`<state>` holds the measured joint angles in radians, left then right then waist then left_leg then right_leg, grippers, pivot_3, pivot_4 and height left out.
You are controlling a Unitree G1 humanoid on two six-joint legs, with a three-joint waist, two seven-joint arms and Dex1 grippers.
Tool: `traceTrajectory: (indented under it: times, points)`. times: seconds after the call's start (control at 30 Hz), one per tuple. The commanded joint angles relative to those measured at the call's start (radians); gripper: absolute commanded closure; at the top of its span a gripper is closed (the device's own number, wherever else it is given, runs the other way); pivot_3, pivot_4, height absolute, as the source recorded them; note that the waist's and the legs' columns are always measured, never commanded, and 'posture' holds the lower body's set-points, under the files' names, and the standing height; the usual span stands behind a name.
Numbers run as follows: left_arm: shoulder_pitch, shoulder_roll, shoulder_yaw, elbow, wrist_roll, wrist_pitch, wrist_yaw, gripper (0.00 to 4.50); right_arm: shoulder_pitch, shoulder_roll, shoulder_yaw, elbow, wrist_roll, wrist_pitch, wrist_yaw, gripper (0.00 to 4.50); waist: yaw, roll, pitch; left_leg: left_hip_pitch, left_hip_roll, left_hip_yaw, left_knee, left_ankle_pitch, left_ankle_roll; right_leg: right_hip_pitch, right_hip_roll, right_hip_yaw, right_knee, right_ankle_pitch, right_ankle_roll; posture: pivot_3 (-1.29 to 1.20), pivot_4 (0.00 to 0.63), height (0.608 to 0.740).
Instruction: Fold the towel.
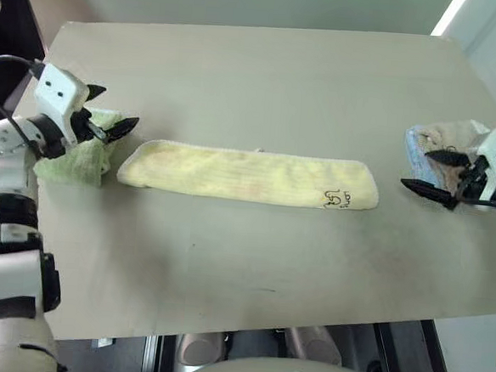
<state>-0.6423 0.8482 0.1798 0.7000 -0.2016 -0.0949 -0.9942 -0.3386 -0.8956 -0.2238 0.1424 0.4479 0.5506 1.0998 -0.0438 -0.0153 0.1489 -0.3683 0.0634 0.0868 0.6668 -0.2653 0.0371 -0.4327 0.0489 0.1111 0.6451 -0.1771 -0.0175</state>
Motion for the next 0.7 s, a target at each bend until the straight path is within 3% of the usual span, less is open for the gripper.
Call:
traceTrajectory:
  times: [0.03,0.2,0.37,0.7]
  points:
    - [0.061,-0.01,0.02,-0.21,-0.075,0.073,-0.036,0.0,0.093,0.041,-0.128,-0.249,0.246,0.393,-0.135,0.06,-0.001,0.0,0.0,0.0,0.0,0.0,0.0,0.0,0.0,0.0,0.0,0.0,0.0,0.0,0.0,0.0,0.15,0.739]
    - [0.118,-0.035,-0.006,-0.387,-0.124,0.168,-0.08,0.0,0.082,0.134,-0.261,-0.311,0.458,0.776,-0.324,0.06,-0.001,-0.002,0.0,0.0,-0.001,0.001,0.003,0.0,0.0,0.002,0.0,0.001,-0.001,0.0,0.004,0.0,0.15,0.739]
    - [0.167,-0.038,-0.055,-0.498,-0.135,0.221,-0.133,0.0,0.021,0.242,-0.369,-0.275,0.478,1.0,-0.517,0.06,-0.001,-0.003,-0.001,0.0,-0.001,0.0,0.007,-0.001,0.003,0.002,0.0,0.001,0.0,0.004,0.003,0.0,0.15,0.739]
    - [0.215,-0.059,-0.089,-0.571,-0.134,0.23,-0.142,0.0,0.034,0.323,-0.42,-0.258,0.593,1.064,-0.734,0.06,0.003,-0.003,-0.001,0.0,-0.001,0.0,0.006,-0.002,0.003,0.0,0.0,0.0,0.002,0.004,0.002,0.0,0.15,0.739]
